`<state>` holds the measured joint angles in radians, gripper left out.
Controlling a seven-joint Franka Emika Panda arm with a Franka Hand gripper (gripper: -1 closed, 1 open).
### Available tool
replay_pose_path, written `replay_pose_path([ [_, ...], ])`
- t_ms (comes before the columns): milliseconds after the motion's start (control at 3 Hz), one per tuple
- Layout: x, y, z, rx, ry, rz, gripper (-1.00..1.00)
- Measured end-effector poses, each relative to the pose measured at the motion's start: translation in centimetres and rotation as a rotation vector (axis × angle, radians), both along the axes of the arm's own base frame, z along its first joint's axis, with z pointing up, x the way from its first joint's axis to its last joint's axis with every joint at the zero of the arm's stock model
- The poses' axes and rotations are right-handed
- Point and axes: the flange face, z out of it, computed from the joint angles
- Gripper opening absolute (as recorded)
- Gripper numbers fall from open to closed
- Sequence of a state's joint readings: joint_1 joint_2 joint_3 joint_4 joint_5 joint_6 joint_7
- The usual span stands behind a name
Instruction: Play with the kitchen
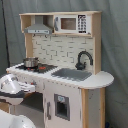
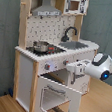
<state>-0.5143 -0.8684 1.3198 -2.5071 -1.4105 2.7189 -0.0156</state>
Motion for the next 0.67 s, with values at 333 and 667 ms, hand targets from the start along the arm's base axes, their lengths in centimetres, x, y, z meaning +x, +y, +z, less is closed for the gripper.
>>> replay_pose_path([
  [333, 1.19, -0.41, 0.35, 0.01, -0.013, 0.008, 1.0],
  [667, 1.85, -0.8, 0.2, 0.03, -0.026, 0.016, 1.0],
])
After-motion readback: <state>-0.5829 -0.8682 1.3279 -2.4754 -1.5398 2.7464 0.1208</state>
